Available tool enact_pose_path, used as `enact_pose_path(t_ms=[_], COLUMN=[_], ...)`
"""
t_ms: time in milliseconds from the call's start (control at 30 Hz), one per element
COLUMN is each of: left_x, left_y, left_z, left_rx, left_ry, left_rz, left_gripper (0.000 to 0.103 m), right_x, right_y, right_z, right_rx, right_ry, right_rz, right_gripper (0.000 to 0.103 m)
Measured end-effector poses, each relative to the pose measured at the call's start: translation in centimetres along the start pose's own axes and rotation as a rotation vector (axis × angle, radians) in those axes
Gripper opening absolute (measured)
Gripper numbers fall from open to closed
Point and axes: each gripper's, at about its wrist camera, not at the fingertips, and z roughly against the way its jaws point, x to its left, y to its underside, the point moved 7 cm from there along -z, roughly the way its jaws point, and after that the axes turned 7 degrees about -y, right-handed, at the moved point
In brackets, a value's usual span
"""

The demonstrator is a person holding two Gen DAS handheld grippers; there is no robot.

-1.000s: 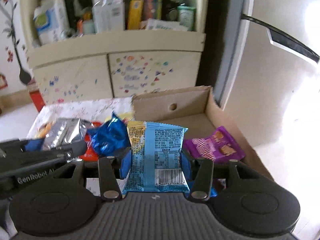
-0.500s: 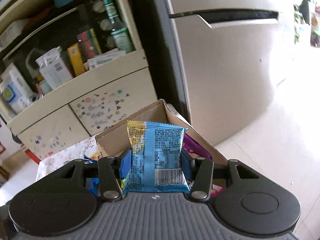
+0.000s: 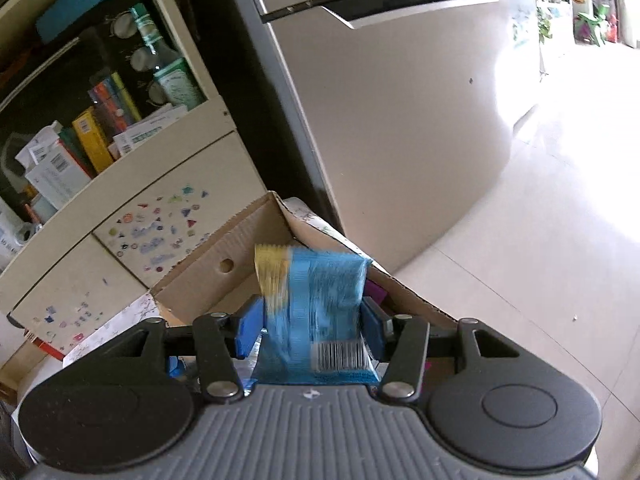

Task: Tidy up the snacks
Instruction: 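Open both tools to drop the packets into the cardboard box, then move both tools back toward the croissant bag and blue foil bag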

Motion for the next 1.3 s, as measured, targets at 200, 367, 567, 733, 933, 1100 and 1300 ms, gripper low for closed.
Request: enact_pose_path(t_ms=[200, 367, 567, 733, 933, 1100, 1300], left_x=[-0.5, 0.8, 3.0, 5.7, 9.8, 13.2, 16.6], left_y=[-0.3, -0.7, -0.7, -0.8, -1.3, -1.4, -0.5], left_z=[1.2, 2.0, 3.8, 5.5, 7.3, 8.3, 8.5], left_rx=[-0.028, -0.028, -0.025, -0.011, -0.006, 0.005, 0.038], left_ry=[-0.012, -0.071, -0.123, -0.15, -0.218, -0.266, -0.332], left_rz=[-0.024, -0.022, -0.037, -0.027, -0.004, 0.006, -0.057], left_gripper=[0.085, 0.086, 0.087, 0.087, 0.088, 0.088, 0.088], right_x=[0.5, 1.3, 3.1, 4.9, 7.2, 9.0, 10.3], right_y=[-0.1, 0.1, 0.5, 1.1, 2.1, 2.9, 4.6], right_z=[-0.3, -0.6, -1.1, -1.7, -2.2, -2.8, -4.1], right_rx=[-0.001, 0.004, 0.014, 0.037, 0.064, 0.088, 0.195], right_ry=[-0.016, -0.043, -0.091, -0.136, -0.19, -0.232, -0.33], right_rz=[0.005, 0.019, 0.041, 0.073, 0.115, 0.161, 0.092], right_gripper=[0.068, 0.069, 0.071, 0.073, 0.074, 0.075, 0.077])
